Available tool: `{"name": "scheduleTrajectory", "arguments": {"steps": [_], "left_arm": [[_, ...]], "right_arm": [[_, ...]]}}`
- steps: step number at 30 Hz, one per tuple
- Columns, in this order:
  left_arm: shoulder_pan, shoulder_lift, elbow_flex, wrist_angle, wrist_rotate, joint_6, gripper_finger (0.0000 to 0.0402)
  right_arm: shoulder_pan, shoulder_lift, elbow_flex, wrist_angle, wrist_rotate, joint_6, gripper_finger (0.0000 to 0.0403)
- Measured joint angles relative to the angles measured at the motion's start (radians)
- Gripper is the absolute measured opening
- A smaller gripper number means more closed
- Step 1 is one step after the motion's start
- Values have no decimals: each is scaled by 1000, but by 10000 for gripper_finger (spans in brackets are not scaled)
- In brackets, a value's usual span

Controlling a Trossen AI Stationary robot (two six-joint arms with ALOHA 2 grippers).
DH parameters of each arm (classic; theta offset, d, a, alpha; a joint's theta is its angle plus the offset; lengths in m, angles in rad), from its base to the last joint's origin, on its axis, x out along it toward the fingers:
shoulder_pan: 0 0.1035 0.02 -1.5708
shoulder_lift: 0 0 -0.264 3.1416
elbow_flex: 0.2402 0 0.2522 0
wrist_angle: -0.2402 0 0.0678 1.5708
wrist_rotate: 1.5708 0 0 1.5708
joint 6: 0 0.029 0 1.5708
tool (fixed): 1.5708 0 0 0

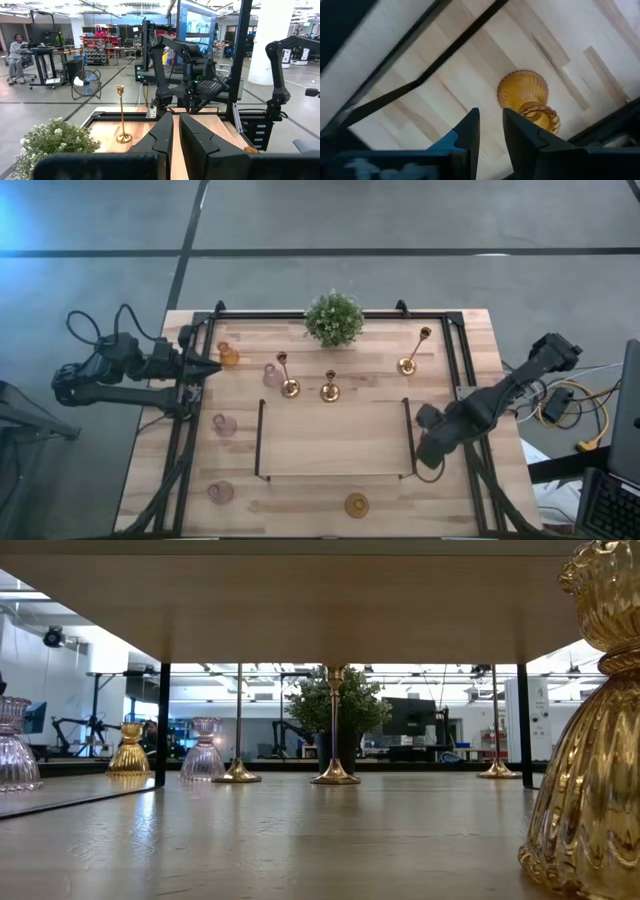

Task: Pick & Place candle stick holders
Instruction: Put the middle yellow candle holder on the shelf

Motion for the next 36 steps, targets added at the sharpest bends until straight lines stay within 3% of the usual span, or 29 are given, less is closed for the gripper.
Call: {"name": "scheduleTrajectory", "arguments": {"steps": [8, 24, 36], "left_arm": [[0, 0, 0, 0, 0, 0, 37], [0, 0, 0, 0, 0, 0, 37], [0, 0, 0, 0, 0, 0, 37]], "right_arm": [[12, 91, 29, -87, -8, 24, 85], [153, 50, 4, -111, 50, 219, 84], [203, 96, 0, -97, 85, 99, 84]]}}
